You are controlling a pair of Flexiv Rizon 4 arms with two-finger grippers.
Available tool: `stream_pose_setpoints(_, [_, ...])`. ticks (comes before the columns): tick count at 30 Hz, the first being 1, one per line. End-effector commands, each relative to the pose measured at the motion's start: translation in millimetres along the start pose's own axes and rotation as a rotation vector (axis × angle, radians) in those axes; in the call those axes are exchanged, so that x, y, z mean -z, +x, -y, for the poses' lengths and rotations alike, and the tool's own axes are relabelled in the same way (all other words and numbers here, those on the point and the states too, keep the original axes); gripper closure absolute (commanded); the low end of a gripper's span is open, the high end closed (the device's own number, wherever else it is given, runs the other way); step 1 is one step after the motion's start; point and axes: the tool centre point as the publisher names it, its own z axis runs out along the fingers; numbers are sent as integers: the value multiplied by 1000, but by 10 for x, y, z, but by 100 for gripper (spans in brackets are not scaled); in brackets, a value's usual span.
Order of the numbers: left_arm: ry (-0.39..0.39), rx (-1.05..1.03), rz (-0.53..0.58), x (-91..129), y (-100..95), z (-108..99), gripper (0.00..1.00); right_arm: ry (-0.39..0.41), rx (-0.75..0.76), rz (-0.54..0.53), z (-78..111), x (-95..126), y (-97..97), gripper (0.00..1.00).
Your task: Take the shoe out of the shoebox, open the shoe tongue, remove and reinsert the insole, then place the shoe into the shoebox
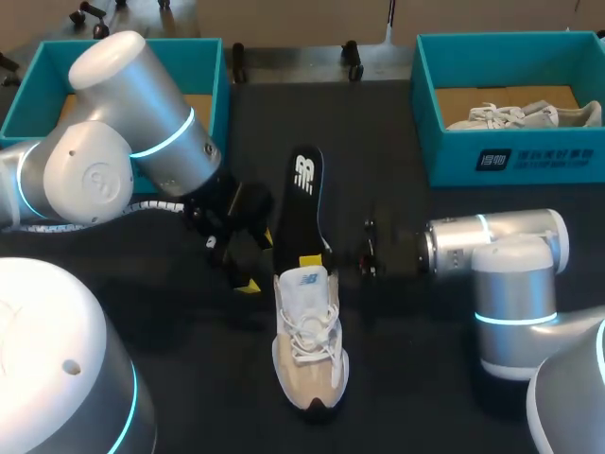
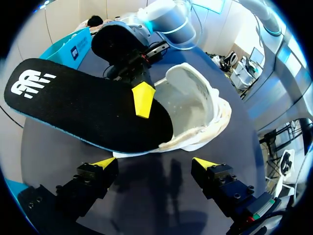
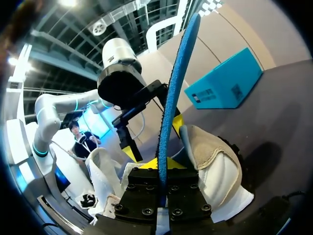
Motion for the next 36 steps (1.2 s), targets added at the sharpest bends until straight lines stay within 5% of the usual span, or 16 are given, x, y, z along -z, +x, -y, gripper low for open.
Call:
stream_pose_setpoints(1, [1,0,1,-9,1,-7,0,2,-14,24,88,-30,90,100])
stream_pose_setpoints(16, [1,0,1,-9,1,-7,0,13,-64,21,81,8,84,100])
stream_pose_setpoints(19, [1,0,1,-9,1,-7,0,23,-47,26,28,7,120,80])
stream_pose_setpoints(36, [1,0,1,-9,1,-7,0,67,14,35,-236,-14,167,77])
